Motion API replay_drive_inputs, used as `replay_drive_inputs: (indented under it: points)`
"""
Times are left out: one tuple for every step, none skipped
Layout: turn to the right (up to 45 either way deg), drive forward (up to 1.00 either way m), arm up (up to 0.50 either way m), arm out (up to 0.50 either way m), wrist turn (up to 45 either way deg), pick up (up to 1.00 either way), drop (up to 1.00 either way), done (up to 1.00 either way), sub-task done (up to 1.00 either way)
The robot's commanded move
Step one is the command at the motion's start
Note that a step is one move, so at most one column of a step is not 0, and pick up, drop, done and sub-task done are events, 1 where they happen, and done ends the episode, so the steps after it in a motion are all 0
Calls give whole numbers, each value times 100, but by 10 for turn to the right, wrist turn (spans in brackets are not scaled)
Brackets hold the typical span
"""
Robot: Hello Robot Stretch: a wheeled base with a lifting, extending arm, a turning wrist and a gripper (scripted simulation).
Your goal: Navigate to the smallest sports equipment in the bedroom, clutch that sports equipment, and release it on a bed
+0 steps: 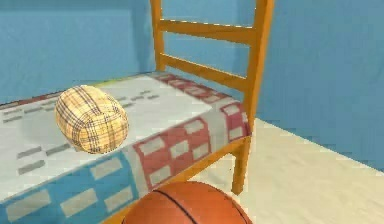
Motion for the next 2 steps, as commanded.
replay_drive_inputs:
  points:
    - [-450,0,0,0,0,0,0,0,0]
    - [-330,0,0,0,0,0,0,0,0]
